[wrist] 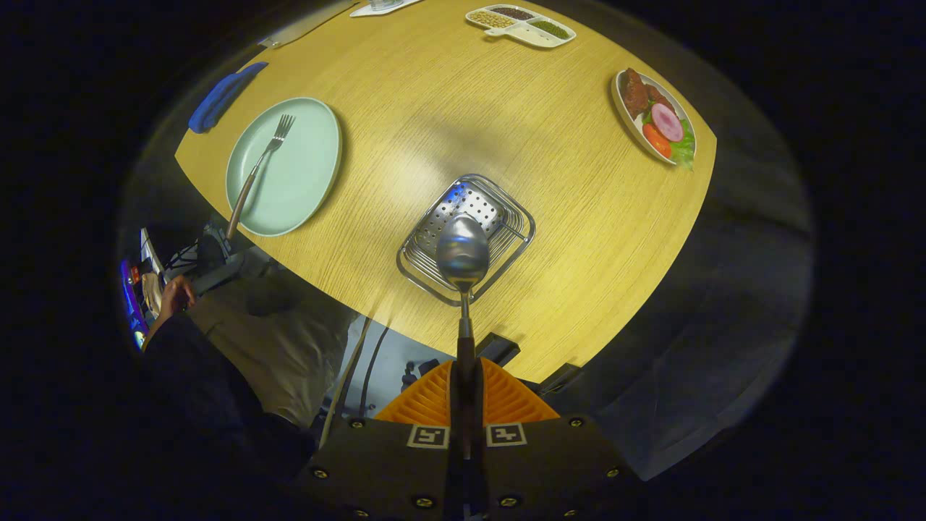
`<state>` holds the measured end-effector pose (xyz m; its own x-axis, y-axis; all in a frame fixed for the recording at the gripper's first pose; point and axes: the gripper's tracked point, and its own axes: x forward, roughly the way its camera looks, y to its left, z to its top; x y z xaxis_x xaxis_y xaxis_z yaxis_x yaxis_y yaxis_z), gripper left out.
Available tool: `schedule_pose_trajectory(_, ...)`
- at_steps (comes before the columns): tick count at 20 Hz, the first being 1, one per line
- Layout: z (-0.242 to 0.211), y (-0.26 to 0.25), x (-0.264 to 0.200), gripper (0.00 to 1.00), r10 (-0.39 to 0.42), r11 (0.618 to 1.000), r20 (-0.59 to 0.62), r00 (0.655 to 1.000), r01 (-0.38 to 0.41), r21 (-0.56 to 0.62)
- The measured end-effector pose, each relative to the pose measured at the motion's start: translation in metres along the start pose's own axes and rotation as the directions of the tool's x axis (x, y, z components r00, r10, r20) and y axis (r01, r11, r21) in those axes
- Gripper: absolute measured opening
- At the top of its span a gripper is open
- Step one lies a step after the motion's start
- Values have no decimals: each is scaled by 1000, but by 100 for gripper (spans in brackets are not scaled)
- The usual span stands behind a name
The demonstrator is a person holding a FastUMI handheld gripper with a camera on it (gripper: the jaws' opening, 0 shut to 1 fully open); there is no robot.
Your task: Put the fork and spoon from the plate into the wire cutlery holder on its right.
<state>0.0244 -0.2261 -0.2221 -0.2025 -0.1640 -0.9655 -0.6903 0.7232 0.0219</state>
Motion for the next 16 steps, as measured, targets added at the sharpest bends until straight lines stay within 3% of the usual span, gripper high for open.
schedule_pose_trajectory(7, 20, -5, 17, 4, -18, 999, -98, 995, 15, -28)
schedule_pose_trajectory(16, 40, -8, 12, 14, 27, 999, -63, 998, -25, 30)
